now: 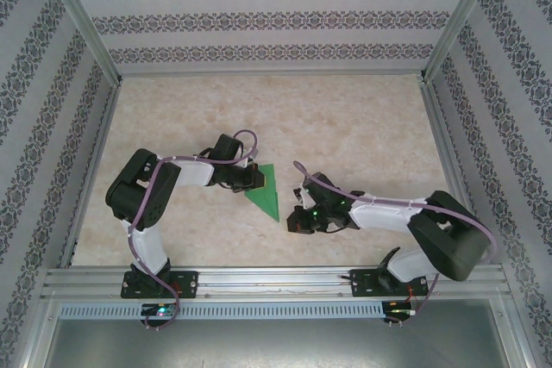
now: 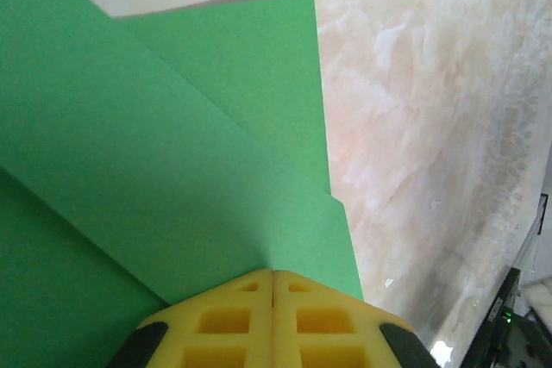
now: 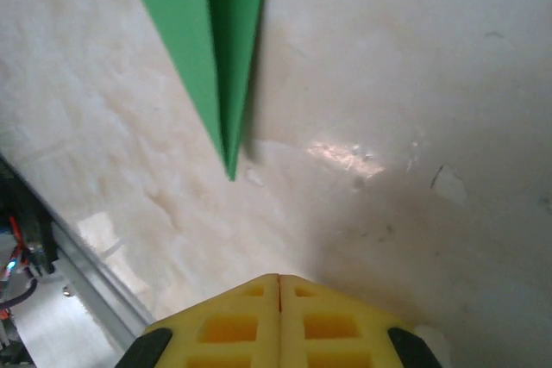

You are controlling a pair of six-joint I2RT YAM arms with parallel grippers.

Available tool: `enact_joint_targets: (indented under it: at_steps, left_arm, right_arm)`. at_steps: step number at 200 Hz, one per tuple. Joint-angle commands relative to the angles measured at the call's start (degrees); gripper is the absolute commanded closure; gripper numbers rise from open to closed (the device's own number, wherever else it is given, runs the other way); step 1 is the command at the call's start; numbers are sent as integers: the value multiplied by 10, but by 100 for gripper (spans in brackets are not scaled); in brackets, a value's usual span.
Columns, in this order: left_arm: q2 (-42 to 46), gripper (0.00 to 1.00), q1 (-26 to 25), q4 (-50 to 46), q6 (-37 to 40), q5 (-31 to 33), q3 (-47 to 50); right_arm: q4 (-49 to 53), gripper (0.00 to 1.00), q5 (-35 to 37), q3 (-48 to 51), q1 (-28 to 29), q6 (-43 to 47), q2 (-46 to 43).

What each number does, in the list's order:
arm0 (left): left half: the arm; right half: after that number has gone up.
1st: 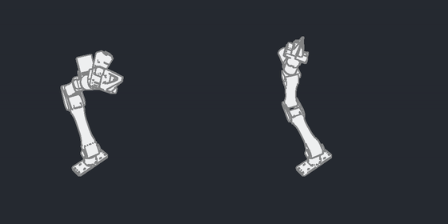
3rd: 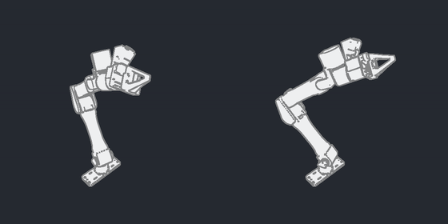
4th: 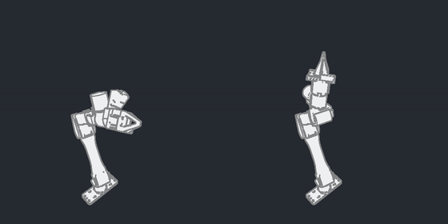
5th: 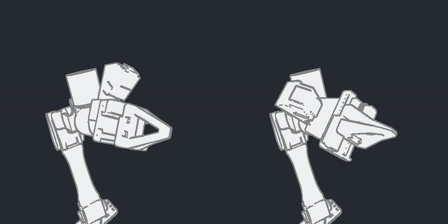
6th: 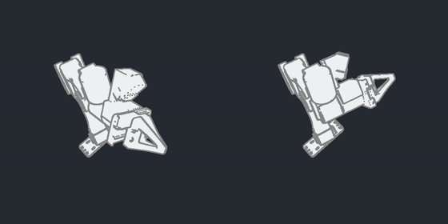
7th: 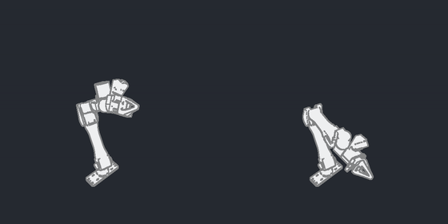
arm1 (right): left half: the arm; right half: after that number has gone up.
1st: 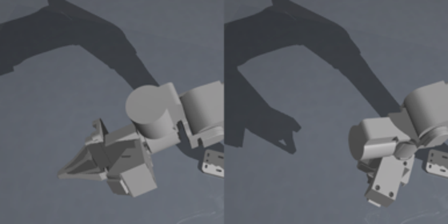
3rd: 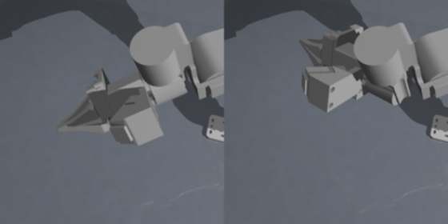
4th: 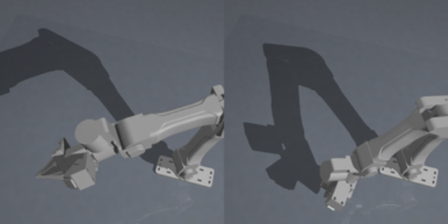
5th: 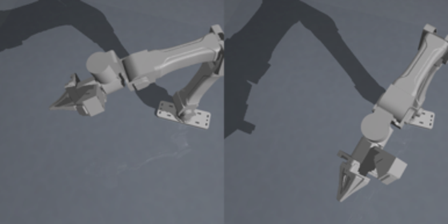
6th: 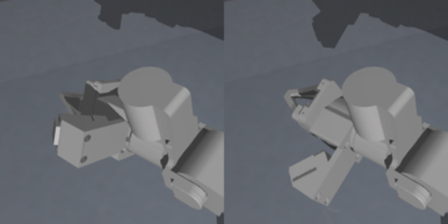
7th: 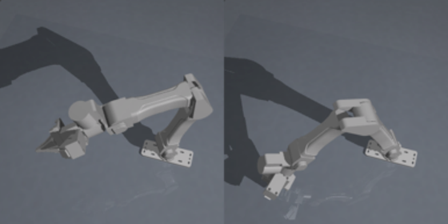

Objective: Fold a paper plane with a square sheet of paper (fold left side to right side)
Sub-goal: Fourth fold the wing at the center of the table, then turn over the paper at the center of the table.

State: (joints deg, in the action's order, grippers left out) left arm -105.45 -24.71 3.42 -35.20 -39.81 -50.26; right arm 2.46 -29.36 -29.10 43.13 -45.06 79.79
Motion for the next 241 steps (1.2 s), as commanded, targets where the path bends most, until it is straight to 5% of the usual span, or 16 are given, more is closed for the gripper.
enact_joint_targets:
  at_steps: [1,48,86,175,241]
  left_arm:
    - [40,89,-5,-16,-13,8,-11]
    - [130,75,-3,-60,14,35,-30]
    - [216,69,10,-107,56,104,-8]
    - [339,59,75,-69,44,125,90]
    - [376,57,87,-35,32,118,106]
  right_arm:
    - [20,89,-1,-7,-21,31,-41]
    - [22,58,14,-56,-52,101,-33]
    - [0,49,29,-102,-51,145,28]
    - [-64,56,16,-174,-43,173,178]
    - [-95,84,-1,-163,-43,166,198]
